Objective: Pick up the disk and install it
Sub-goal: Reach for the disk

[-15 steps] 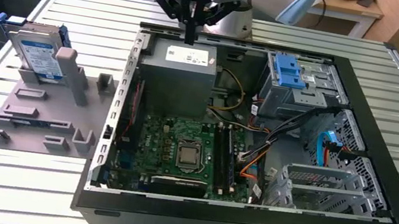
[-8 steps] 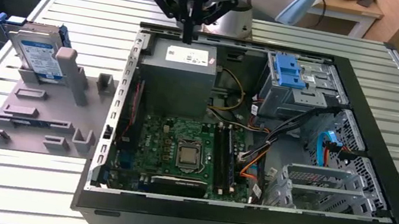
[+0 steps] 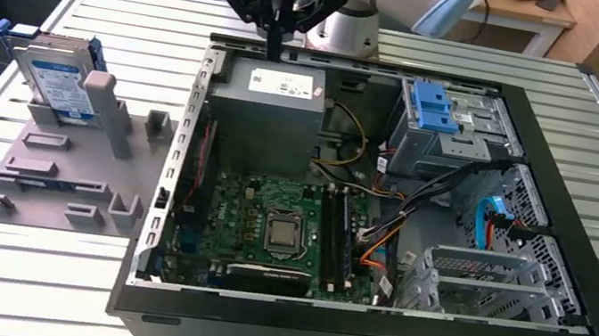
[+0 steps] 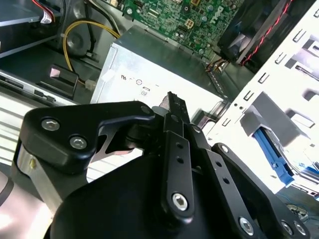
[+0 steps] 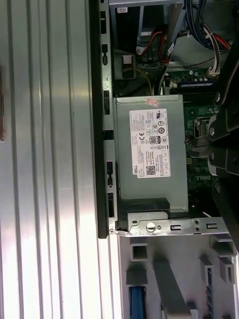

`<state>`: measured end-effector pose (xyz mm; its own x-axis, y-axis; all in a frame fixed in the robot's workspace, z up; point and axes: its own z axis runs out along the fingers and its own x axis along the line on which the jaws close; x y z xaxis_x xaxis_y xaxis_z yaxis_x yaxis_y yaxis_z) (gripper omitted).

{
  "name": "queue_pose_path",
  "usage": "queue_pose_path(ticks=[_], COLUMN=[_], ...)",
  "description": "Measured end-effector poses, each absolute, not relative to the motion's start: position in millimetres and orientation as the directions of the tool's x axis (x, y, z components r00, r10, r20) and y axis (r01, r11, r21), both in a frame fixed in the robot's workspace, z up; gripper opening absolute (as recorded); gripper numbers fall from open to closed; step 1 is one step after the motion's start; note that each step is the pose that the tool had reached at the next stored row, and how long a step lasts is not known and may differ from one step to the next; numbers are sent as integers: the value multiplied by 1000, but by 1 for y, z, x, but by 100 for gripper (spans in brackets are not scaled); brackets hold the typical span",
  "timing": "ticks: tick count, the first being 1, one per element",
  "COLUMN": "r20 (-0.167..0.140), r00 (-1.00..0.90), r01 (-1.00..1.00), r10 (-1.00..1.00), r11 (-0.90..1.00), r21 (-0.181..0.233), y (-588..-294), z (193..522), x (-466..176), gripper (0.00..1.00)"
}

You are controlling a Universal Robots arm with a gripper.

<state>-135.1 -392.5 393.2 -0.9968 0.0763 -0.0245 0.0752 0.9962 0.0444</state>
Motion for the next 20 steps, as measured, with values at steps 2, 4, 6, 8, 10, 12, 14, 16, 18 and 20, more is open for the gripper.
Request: queue_pose_path(ticks=[2,4,6,8,10,12,14,16,18,20], r20=[-24,-24,-24,-24,-24,-24,-24,-25,-25,-24], r00=[-997,-997,-997,-997,-997,-997,-997,-997,-997,-997], r01=[75,75,75,75,75,75,75,75,75,75], r10=[76,76,76,76,76,76,76,76,76,76], r11=[996,996,996,996,996,996,996,996,996,996], r21=[44,44,44,44,44,44,44,44,44,44], y=[-393,-393,-393,-392,-392,-392,-391,-391,-391,-391], z=[393,393,393,393,393,393,393,393,393,393], x=[-135,-135,-135,-136,-138,-141,-143,-145,-147,-149], gripper=[11,11,11,11,11,11,11,11,11,11])
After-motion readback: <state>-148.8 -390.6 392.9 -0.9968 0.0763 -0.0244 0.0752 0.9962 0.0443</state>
